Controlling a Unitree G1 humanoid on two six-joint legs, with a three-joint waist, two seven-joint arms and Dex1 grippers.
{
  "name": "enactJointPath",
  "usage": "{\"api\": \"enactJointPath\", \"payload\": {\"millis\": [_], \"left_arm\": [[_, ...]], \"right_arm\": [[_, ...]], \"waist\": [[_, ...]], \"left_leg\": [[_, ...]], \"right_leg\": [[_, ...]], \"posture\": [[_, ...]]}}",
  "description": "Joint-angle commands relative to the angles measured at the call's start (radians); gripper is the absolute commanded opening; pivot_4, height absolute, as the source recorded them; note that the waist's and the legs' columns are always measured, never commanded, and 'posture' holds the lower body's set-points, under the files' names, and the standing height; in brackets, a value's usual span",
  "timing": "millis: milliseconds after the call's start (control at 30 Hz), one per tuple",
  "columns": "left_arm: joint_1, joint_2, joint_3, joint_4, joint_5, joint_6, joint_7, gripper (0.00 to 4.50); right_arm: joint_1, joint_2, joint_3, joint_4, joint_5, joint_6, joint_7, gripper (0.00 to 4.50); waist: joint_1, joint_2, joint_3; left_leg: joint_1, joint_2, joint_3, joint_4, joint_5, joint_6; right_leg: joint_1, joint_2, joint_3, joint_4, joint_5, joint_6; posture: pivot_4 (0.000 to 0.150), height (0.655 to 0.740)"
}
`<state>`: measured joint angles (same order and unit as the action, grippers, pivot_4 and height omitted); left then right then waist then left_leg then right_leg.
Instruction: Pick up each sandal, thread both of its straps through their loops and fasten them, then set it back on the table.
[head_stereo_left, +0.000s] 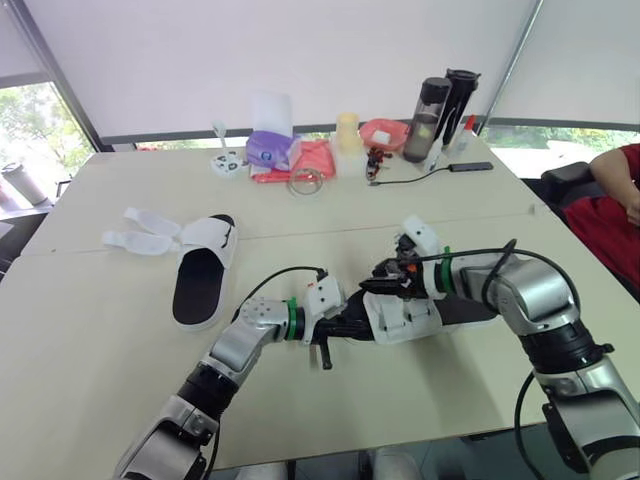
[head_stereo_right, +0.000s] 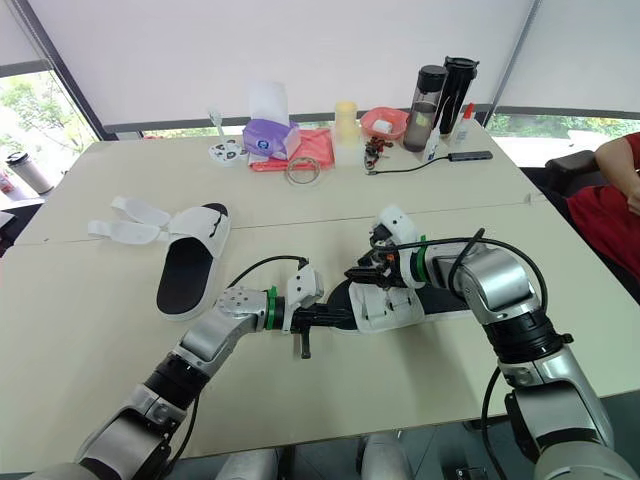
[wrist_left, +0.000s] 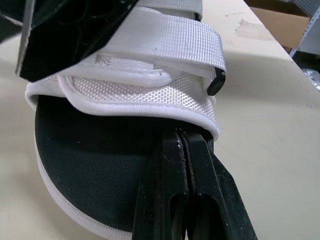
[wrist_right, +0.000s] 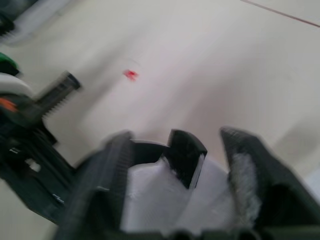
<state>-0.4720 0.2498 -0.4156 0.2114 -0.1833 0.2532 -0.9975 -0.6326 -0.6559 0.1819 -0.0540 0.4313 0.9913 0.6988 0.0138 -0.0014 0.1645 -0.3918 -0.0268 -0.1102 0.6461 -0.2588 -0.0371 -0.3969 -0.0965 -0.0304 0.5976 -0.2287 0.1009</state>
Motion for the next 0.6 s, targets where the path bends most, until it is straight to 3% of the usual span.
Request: {"api": "enactJointPath", "payload": {"millis": [33, 300, 600], "left_arm": [[0.027, 0.015, -0.021, 0.062, 0.056, 0.035, 0.024, 0.00], [0.035, 0.024, -0.017, 0.041, 0.051, 0.036, 0.012, 0.00], [0.054, 0.035, 0.041, -0.056, -0.022, 0.061, -0.019, 0.00]], "right_arm": [[0.017, -0.020, -0.058, -0.042, -0.028, -0.093, 0.002, 4.34], [0.092, 0.047, -0.383, -0.216, 0.283, -0.025, 0.052, 4.34], [0.413, -0.048, -0.557, -0.344, 0.394, 0.063, 0.038, 4.34]], "waist": [[0.000, 0.000, 0.000], [0.003, 0.002, 0.002], [-0.001, 0.004, 0.004]], "left_leg": [[-0.001, 0.000, 0.000, 0.000, 0.000, 0.000], [-0.002, -0.003, -0.002, -0.001, 0.000, 0.001], [-0.010, -0.004, -0.002, -0.004, 0.000, 0.001]], "right_leg": [[0.000, 0.000, 0.000, 0.000, 0.000, 0.000], [-0.001, 0.000, 0.000, 0.000, 0.001, 0.003], [-0.011, 0.000, -0.001, 0.002, 0.002, 0.003]], "posture": [[0.150, 0.7400], [0.150, 0.7400], [0.150, 0.7400]]}}
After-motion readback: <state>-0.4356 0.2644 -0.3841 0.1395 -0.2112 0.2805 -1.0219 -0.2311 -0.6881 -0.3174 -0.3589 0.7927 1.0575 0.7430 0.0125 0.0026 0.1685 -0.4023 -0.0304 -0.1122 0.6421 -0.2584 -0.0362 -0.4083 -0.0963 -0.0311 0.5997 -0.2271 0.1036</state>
